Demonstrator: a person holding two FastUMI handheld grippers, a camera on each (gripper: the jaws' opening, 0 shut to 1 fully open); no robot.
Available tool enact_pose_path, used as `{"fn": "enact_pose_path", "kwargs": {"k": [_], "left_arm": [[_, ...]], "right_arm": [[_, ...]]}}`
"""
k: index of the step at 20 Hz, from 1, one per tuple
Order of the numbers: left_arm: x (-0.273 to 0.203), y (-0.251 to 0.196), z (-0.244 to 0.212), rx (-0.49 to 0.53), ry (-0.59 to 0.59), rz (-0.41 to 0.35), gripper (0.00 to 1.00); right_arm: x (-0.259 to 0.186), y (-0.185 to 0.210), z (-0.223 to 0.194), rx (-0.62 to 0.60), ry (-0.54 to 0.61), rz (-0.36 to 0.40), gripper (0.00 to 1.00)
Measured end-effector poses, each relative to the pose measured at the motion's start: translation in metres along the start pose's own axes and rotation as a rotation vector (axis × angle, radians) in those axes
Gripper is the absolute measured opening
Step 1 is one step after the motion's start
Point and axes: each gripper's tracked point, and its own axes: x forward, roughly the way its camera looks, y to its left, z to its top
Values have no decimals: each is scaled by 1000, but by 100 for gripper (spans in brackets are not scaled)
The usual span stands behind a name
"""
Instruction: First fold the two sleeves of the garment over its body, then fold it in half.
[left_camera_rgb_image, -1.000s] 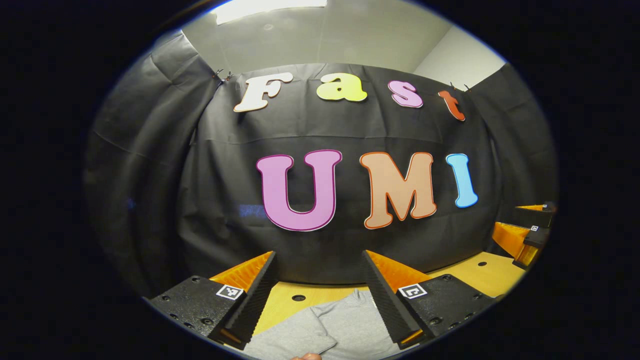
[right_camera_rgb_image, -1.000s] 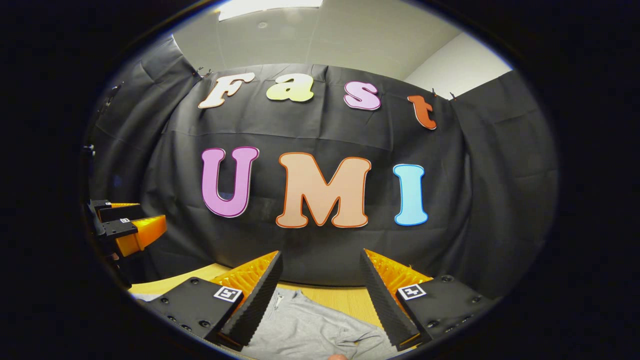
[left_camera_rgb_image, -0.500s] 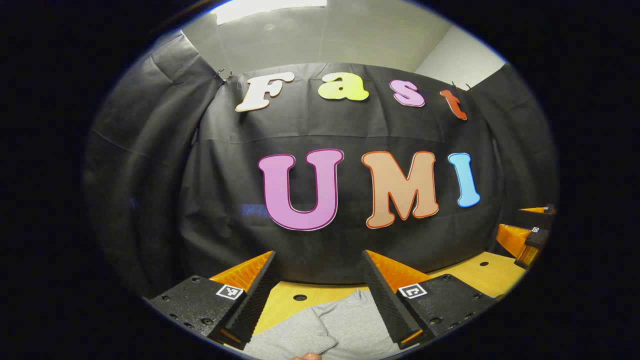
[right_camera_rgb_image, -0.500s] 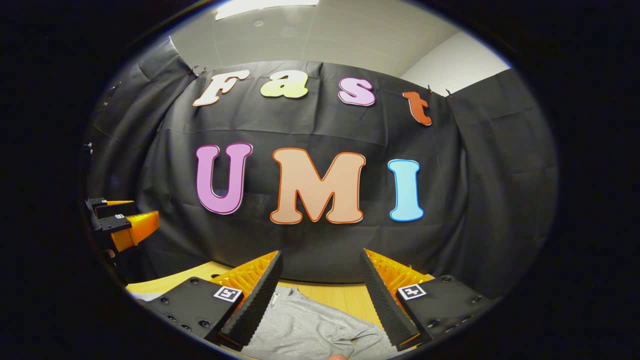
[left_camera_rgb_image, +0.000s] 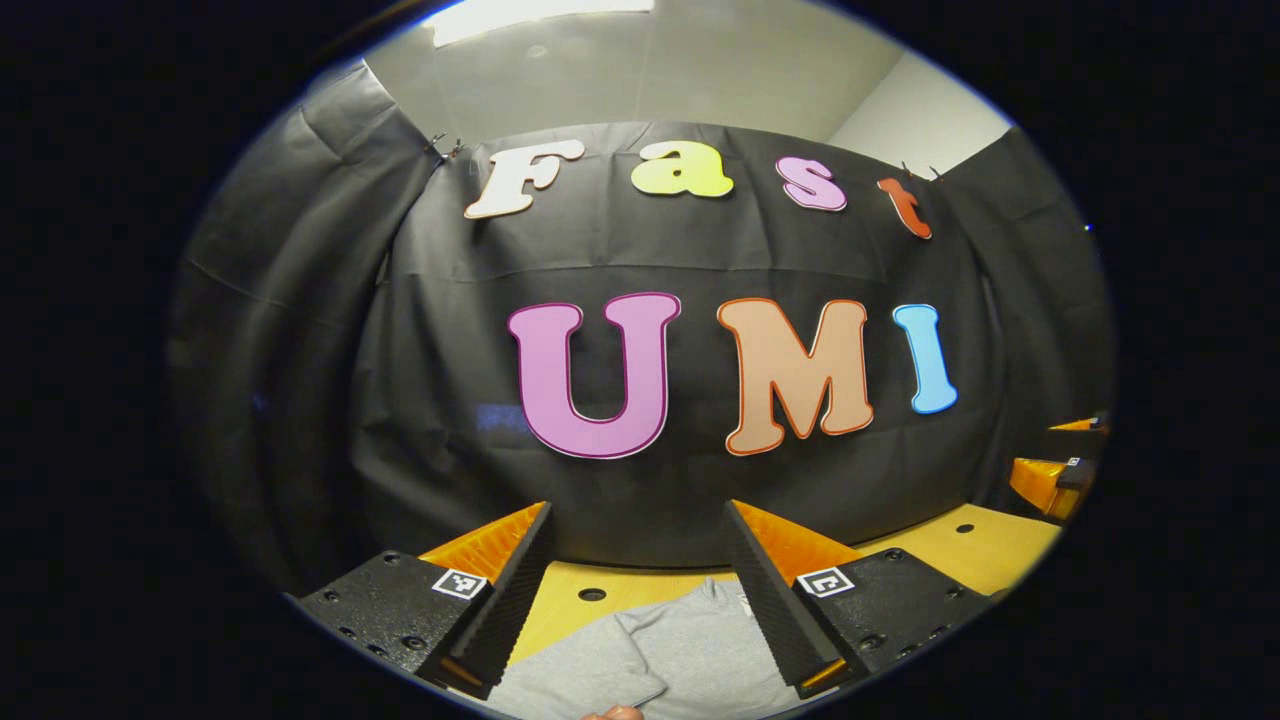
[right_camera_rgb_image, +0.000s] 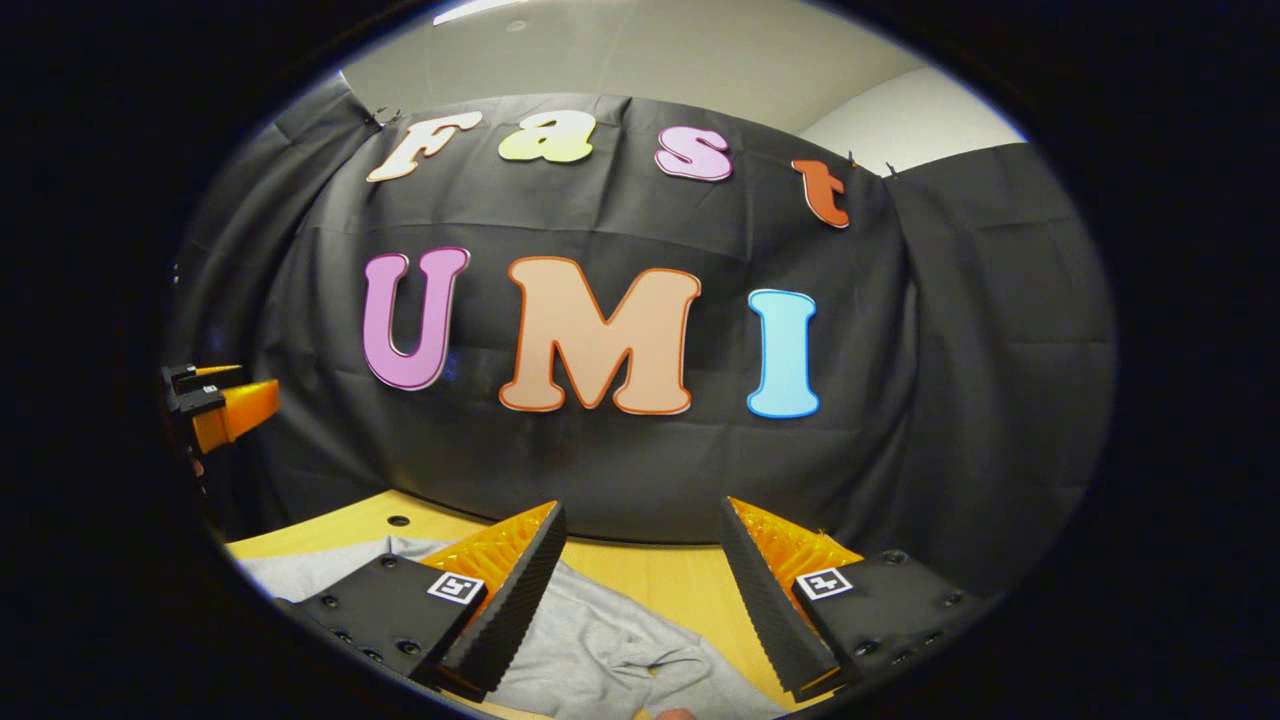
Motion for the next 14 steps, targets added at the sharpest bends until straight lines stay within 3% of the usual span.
{"fn": "enact_pose_path", "kwargs": {"k": [14], "left_arm": [[16,-47,-6,-1,7,-85,96]], "right_arm": [[-33,-116,-91,-96,255,-81,98]]}}
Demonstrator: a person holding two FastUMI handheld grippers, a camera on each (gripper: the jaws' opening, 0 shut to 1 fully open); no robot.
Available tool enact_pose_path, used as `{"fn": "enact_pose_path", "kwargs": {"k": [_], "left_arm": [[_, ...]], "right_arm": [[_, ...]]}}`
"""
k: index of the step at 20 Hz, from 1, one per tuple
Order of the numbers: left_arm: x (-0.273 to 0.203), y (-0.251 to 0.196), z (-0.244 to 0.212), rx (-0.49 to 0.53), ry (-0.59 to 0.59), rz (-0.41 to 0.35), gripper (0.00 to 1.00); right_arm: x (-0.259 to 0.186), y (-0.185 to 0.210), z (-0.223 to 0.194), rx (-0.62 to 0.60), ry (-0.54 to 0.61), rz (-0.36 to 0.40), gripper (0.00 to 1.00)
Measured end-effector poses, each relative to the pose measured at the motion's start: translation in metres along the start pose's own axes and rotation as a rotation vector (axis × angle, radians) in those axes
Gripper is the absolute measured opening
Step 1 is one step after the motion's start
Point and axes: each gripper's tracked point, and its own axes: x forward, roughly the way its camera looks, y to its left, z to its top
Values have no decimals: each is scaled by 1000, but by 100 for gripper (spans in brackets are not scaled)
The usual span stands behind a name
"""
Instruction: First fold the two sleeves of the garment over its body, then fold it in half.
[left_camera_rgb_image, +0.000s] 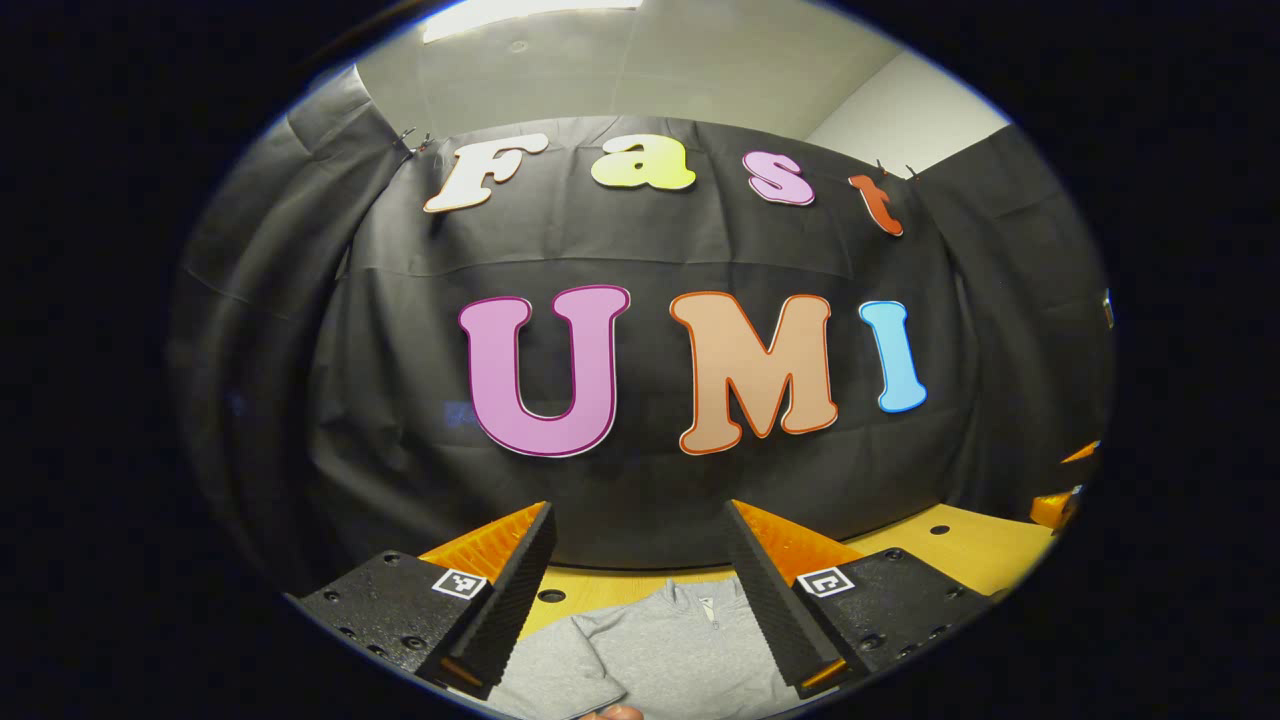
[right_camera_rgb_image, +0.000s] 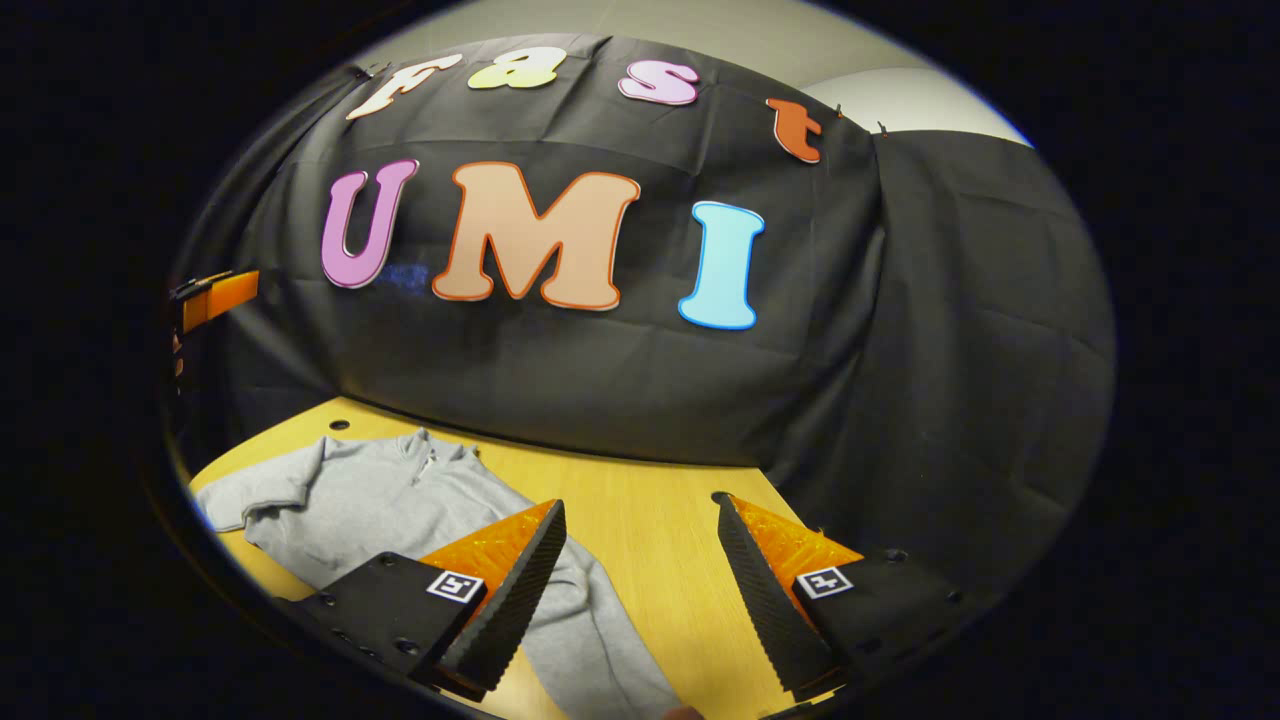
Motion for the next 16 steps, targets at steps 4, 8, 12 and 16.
{"fn": "enact_pose_path", "kwargs": {"k": [4,8,12,16], "left_arm": [[0,-10,-2,4,11,-17,96],[1,-16,-1,16,9,-22,96],[2,-22,-1,20,17,-27,96],[4,-31,-4,22,30,-34,96]], "right_arm": [[-8,-10,-39,4,91,32,99],[-16,-21,-84,-12,188,32,98],[-29,-27,-134,13,314,50,98],[-49,-18,-189,38,467,121,98]]}}
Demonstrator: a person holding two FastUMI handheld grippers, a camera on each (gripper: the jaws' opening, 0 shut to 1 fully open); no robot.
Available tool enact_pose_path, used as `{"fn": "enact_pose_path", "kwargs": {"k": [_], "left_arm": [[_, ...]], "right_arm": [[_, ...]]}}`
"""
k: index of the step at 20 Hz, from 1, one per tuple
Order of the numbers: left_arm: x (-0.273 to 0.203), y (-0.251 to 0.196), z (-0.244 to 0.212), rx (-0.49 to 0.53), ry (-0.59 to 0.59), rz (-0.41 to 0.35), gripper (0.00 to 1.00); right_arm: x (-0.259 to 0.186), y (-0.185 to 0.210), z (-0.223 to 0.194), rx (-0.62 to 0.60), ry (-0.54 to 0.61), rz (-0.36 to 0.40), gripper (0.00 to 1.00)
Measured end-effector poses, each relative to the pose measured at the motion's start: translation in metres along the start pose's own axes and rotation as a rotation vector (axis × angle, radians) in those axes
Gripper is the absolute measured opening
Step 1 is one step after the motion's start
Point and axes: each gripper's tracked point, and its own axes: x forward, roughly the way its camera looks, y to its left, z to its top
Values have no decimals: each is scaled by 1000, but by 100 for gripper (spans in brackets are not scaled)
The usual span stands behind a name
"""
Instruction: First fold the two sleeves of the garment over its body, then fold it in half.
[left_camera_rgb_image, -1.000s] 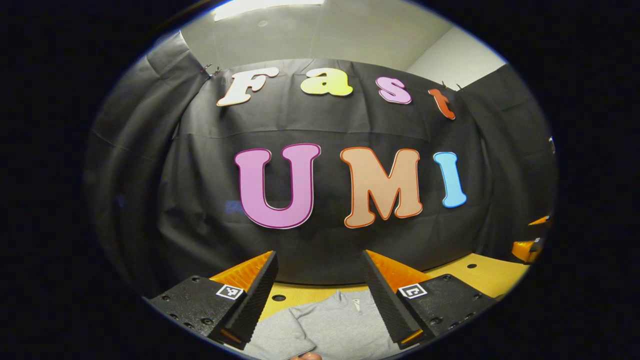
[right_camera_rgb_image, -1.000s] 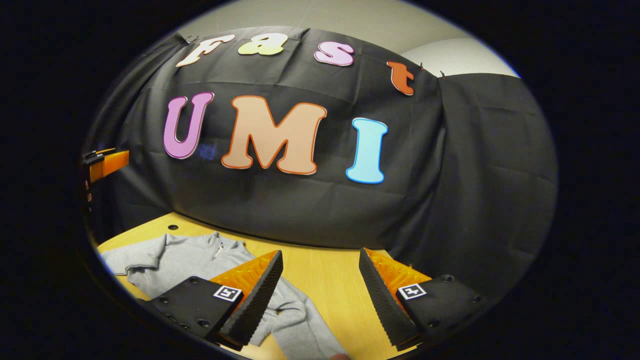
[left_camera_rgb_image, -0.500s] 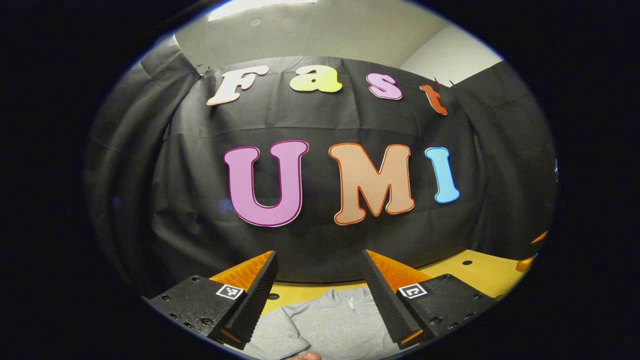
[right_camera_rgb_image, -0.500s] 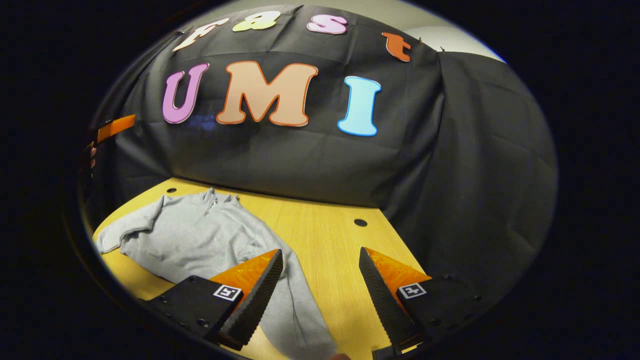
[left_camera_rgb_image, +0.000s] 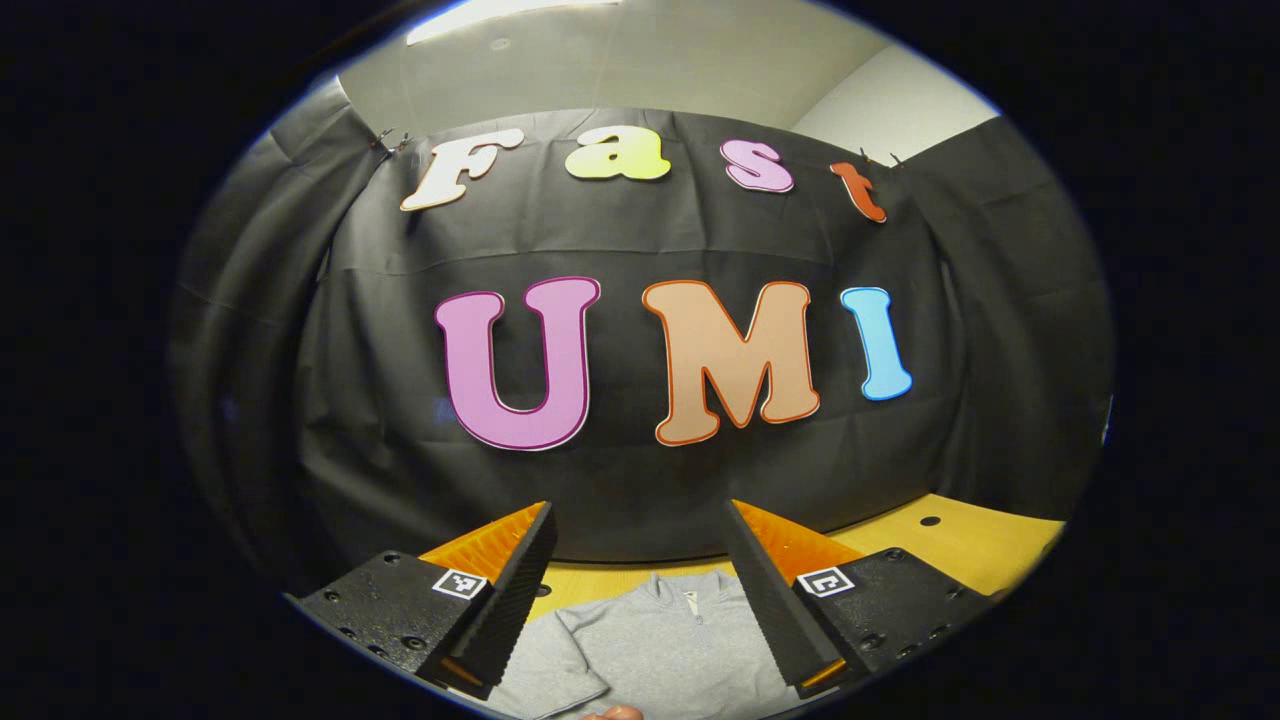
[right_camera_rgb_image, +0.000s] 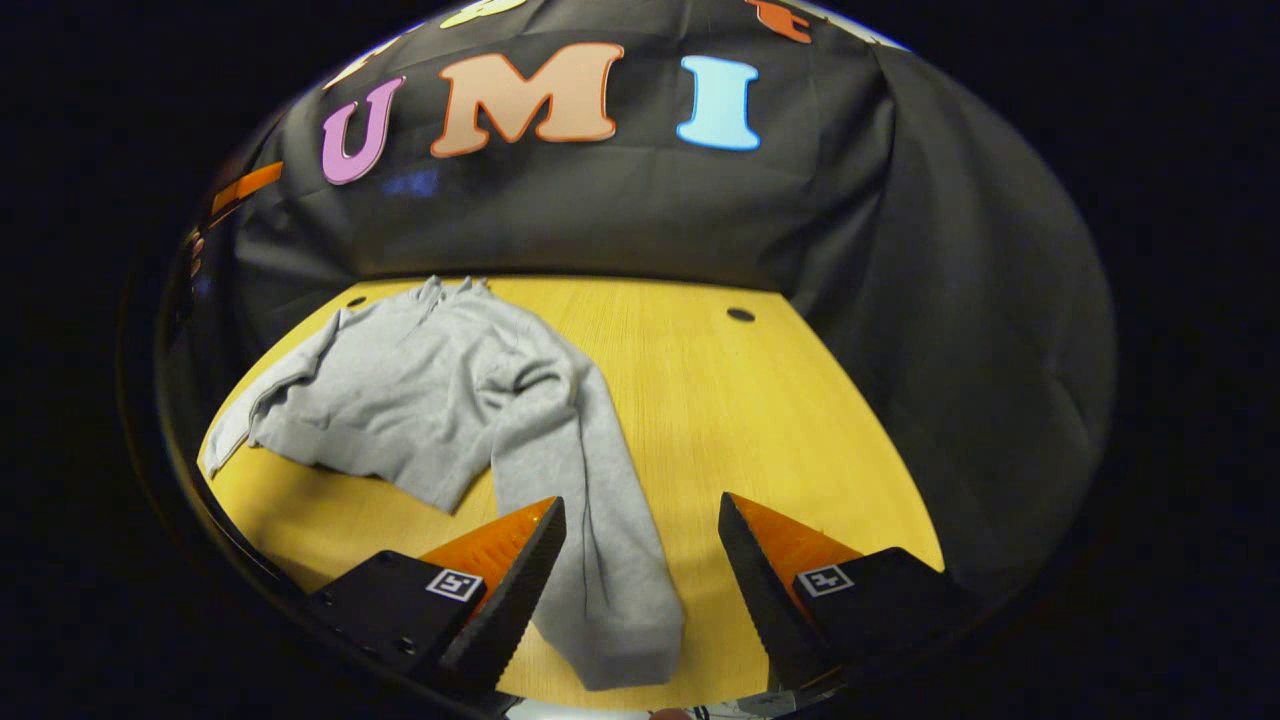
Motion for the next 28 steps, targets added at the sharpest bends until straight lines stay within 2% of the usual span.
{"fn": "enact_pose_path", "kwargs": {"k": [5,10,13,16,17,18,19,20,21,23,24,25,27,28], "left_arm": [[-1,-12,-2,-10,4,-3,98],[-4,-23,-4,-6,15,8,96],[-7,-30,-2,2,13,17,96],[-10,-38,-4,3,22,30,96],[-13,-39,-6,2,27,37,96],[-16,-41,-9,2,32,42,96],[-16,-42,-8,4,37,51,96],[-18,-43,-11,5,40,56,98],[-20,-45,-12,6,43,61,95],[-24,-47,-11,5,38,62,95],[-23,-47,-9,3,33,59,96],[-23,-46,-7,6,30,54,98],[-23,-39,-8,20,31,54,96],[-23,-33,-6,21,24,55,96]], "right_arm": [[3,-7,-47,11,117,17,98],[4,-6,-89,105,230,75,98],[8,-7,-101,176,273,93,99],[9,-9,-103,171,286,111,98],[12,-13,-104,158,293,103,92],[10,-13,-103,154,294,101,74],[11,-12,-103,155,299,110,69],[10,-14,-104,154,300,106,58],[11,-13,-103,161,296,117,48],[10,-9,-101,217,306,122,17],[13,-9,-102,244,322,116,11],[11,-7,-99,266,325,116,11],[11,-5,-88,274,301,105,11],[9,-2,-83,272,289,100,6]]}}
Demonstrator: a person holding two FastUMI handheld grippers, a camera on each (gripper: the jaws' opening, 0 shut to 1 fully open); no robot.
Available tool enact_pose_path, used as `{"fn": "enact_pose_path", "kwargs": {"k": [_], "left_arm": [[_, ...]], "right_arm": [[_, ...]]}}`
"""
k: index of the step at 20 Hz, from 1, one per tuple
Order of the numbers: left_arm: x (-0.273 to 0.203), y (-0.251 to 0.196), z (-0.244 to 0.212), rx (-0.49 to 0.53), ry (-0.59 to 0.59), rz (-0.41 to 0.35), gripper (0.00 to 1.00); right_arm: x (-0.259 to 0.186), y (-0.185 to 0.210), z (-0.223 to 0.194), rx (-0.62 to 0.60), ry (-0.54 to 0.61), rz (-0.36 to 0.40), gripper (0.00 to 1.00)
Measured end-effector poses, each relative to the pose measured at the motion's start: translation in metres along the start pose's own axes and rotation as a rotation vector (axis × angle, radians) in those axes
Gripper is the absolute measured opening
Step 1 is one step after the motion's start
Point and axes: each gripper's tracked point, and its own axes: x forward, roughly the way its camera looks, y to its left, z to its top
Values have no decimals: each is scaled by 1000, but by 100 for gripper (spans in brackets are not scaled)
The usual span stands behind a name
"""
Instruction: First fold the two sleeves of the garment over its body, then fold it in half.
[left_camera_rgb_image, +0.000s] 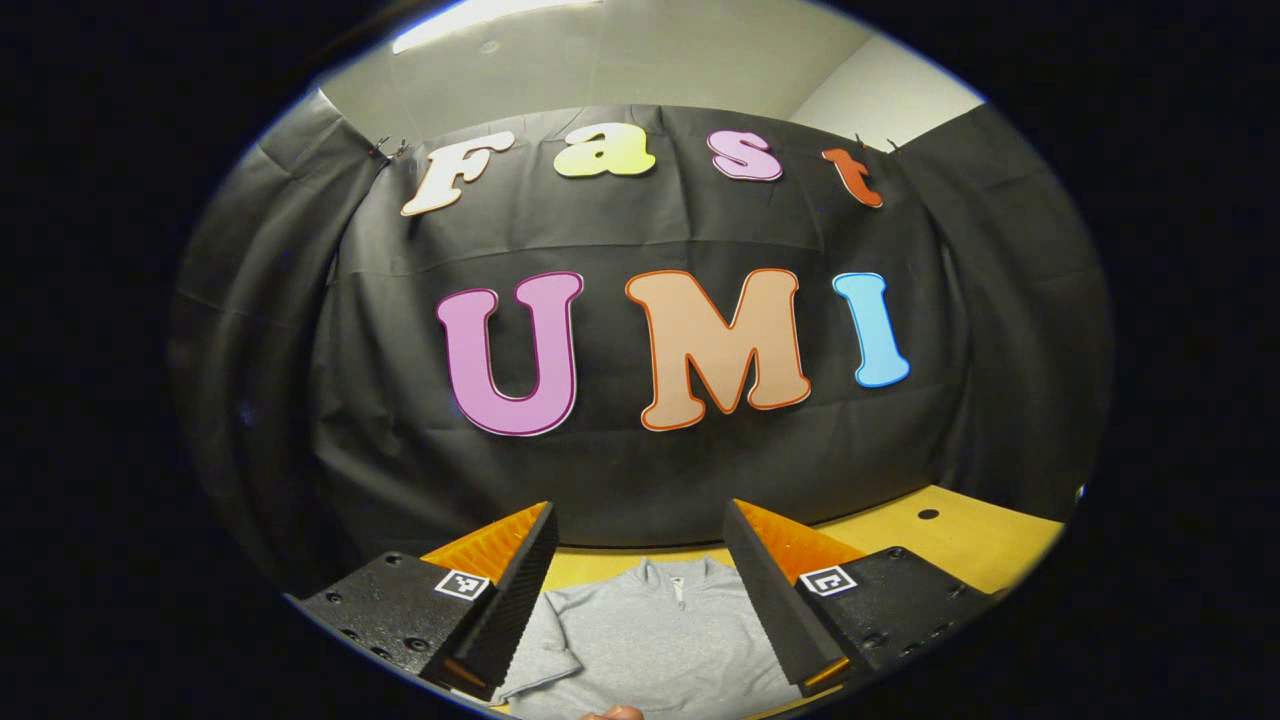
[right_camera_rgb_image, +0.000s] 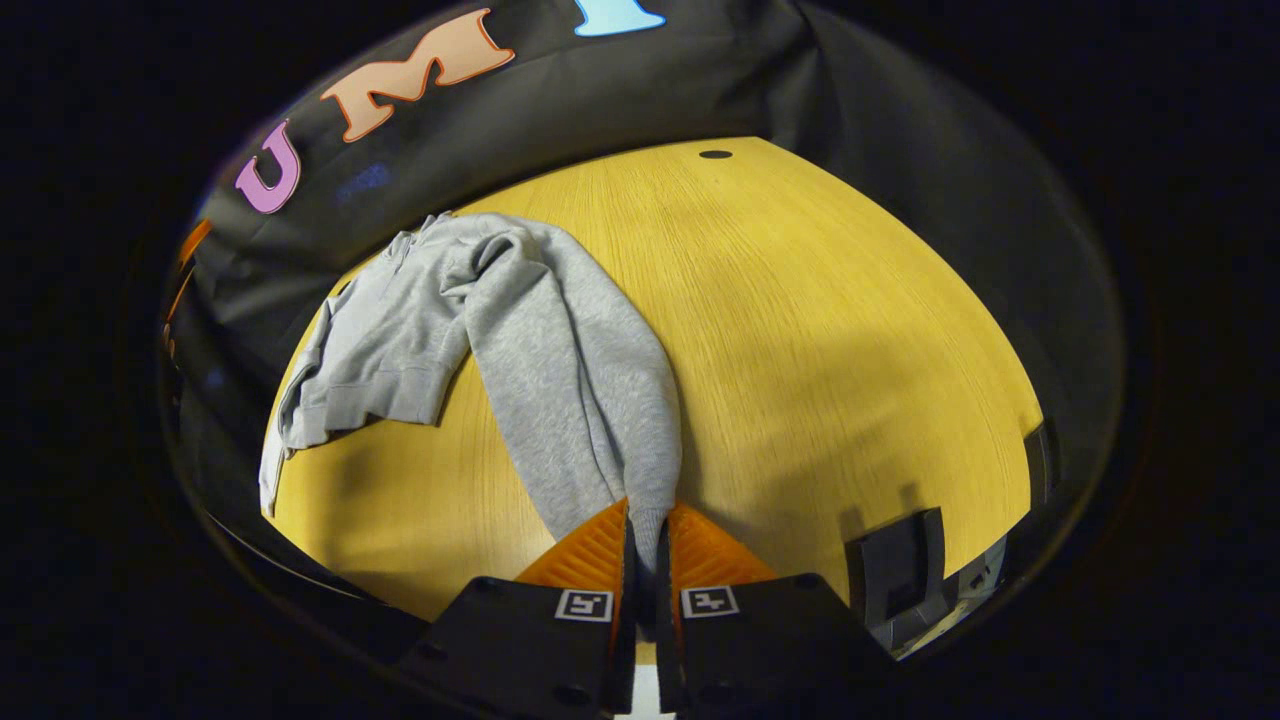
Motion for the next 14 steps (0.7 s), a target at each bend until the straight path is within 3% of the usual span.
{"fn": "enact_pose_path", "kwargs": {"k": [2,5,8,9,14], "left_arm": [[3,12,2,1,-9,3,96],[6,29,-1,0,-8,5,92],[6,46,-4,-10,-3,16,96],[7,53,-5,-13,-2,21,92],[4,85,-9,-15,3,64,96]], "right_arm": [[-4,13,15,4,-36,4,11],[-10,39,43,30,-92,25,11],[-18,67,76,45,-151,57,11],[-20,75,85,45,-164,64,11],[-29,107,141,54,-246,104,11]]}}
